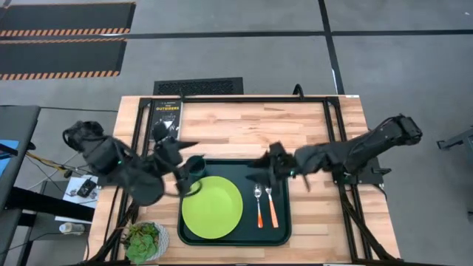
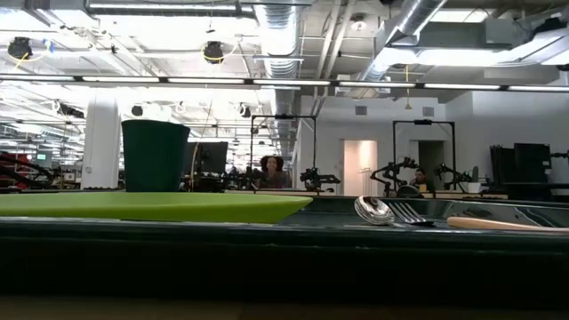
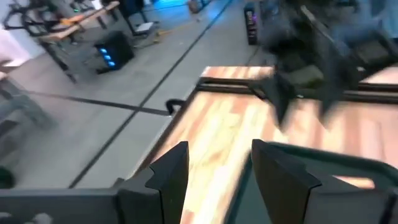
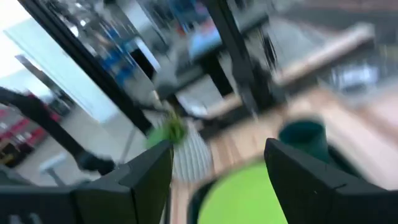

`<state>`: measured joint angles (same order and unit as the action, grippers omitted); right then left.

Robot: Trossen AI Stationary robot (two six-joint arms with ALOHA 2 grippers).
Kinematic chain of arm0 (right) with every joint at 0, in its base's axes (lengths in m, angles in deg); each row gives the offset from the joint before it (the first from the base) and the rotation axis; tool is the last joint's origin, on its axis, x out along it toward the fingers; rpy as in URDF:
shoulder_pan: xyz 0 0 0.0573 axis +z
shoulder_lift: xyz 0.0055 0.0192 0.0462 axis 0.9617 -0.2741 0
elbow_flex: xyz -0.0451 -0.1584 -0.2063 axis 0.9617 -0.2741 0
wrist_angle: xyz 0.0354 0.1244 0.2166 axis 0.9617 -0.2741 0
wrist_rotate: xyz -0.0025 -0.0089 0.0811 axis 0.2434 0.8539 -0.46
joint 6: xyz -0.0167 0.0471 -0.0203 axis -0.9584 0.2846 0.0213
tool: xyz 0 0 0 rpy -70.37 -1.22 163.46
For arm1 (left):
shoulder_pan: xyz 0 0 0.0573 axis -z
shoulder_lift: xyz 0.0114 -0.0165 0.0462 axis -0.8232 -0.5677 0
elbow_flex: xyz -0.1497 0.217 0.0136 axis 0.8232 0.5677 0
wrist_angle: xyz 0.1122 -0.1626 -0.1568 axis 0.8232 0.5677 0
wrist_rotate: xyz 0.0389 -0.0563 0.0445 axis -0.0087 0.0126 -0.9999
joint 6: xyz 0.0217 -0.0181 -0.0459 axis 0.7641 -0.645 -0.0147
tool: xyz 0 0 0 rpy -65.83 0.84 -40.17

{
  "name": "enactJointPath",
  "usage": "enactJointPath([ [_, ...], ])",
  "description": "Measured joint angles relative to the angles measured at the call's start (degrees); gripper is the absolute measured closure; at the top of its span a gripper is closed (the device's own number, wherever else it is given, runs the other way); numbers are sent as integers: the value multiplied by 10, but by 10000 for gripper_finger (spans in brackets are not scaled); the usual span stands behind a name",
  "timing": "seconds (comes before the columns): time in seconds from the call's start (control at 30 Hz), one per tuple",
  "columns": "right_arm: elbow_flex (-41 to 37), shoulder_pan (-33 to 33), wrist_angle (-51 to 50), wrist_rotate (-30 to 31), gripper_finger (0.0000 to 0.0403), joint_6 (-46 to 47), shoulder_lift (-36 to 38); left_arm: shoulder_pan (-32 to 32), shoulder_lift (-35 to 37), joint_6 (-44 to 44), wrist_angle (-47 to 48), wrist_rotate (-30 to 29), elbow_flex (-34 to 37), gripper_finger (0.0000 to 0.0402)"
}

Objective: Pick and place plate/cup/fork/spoon on tray
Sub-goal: Return to Home Position

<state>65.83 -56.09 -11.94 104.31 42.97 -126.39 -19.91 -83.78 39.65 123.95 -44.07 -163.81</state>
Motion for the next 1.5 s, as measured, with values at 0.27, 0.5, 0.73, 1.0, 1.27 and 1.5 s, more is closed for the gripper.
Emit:
enactJointPath([
  [0.27,0,-69,56,-39,127,-79,68,59,167,107,-222,151,196,236],
  [0.5,0,-119,55,-94,127,-130,122,59,339,344,-528,361,380,236],
  [0.73,0,-183,-5,-173,127,-167,197,59,509,364,-610,356,513,236],
  [1.0,-2,-235,-91,-161,127,-165,294,59,652,305,-603,308,597,236],
  [1.27,-163,-122,104,-22,127,-119,288,59,746,215,-604,320,684,236],
  [1.5,-258,-37,259,112,127,-167,320,59,827,178,-606,330,736,236],
])
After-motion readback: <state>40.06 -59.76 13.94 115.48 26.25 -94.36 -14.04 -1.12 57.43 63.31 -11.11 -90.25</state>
